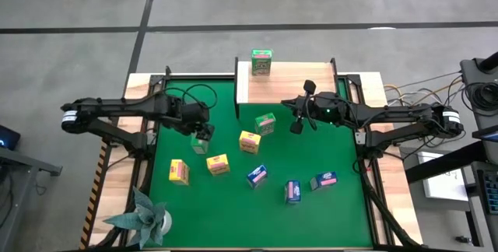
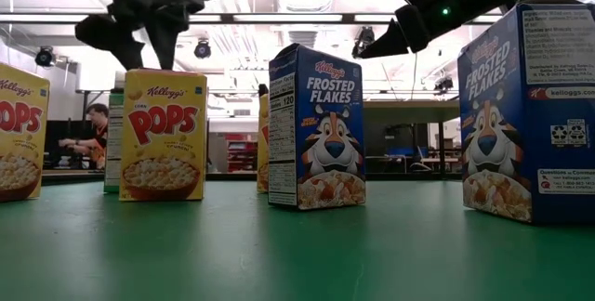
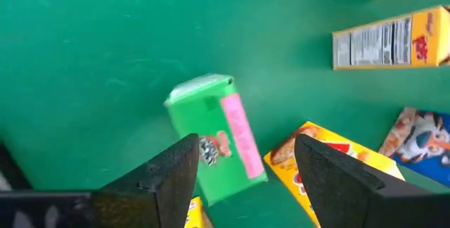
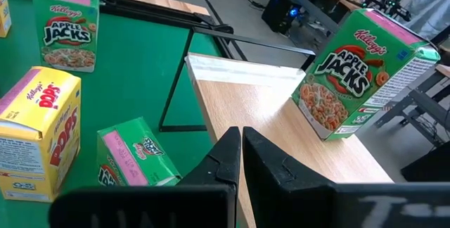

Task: Stack cereal on shelf
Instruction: Put the left green cereal box on the shelf aligned with the other green cereal box

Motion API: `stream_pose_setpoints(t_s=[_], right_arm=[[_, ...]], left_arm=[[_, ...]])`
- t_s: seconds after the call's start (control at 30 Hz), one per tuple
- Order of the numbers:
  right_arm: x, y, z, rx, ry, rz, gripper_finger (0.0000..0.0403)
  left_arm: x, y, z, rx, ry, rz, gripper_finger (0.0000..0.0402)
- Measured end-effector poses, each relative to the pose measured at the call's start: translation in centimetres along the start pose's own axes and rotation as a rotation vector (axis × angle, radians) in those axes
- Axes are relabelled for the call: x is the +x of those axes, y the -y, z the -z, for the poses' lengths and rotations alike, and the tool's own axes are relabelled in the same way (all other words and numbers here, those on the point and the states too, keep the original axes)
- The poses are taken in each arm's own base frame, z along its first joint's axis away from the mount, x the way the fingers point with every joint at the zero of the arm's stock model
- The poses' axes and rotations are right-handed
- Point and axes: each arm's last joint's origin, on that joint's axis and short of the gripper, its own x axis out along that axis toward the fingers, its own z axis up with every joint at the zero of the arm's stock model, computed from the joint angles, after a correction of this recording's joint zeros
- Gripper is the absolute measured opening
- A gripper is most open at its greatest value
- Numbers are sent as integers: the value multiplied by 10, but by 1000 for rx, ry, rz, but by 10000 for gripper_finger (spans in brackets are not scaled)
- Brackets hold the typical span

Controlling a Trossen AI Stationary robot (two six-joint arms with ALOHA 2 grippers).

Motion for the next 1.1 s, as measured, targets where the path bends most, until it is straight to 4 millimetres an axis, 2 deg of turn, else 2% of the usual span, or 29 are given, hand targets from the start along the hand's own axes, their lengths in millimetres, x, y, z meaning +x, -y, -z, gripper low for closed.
stream_pose_setpoints(t_s=[0.13,0.5,0.8,0.9,1.1], right_arm=[[0,0,0,-9,-5,-2,9],[0,0,1,-64,-8,-3,9],[0,0,1,-94,-6,0,9],[0,0,0,-93,0,2,9],[0,1,0,-100,1,2,9]], left_arm=[[1,0,3,-51,-1,-50,215],[30,12,7,-99,-46,-162,215],[39,15,7,-87,-53,-209,247],[36,15,7,-87,-53,-203,255],[16,24,4,-84,-49,-162,258]])
